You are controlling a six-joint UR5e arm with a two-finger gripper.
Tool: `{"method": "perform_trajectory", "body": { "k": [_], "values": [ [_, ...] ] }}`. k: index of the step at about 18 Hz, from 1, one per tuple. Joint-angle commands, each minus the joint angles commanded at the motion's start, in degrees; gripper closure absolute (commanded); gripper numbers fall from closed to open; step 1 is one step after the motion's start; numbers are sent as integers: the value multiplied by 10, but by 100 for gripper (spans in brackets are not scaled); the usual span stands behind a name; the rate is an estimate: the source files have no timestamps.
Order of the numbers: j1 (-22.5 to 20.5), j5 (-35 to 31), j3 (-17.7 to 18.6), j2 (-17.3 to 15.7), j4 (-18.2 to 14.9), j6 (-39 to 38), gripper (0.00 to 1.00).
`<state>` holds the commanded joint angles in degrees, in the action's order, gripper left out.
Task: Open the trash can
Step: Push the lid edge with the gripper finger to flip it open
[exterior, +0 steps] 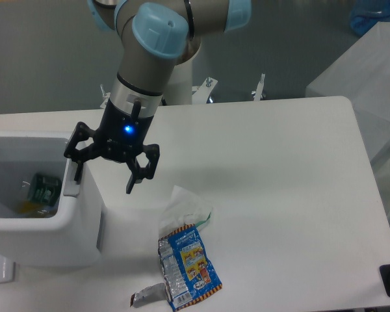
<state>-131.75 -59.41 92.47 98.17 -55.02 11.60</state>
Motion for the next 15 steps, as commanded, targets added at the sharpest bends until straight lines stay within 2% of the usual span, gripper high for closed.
{"method": "perform_trajectory", "body": {
  "k": [3, 5, 7, 10, 12, 15],
  "values": [
    [-3, 0, -30, -1, 15, 30, 0],
    [-34, 0, -54, -3, 18, 33, 0],
    [-44, -13, -79, -4, 23, 40, 0],
    [-65, -96, -100, -5, 21, 82, 0],
    [-66, -155, -98, -5, 12, 161, 0],
    [-69, -200, -92, -4, 11, 216, 0]
  ]
}}
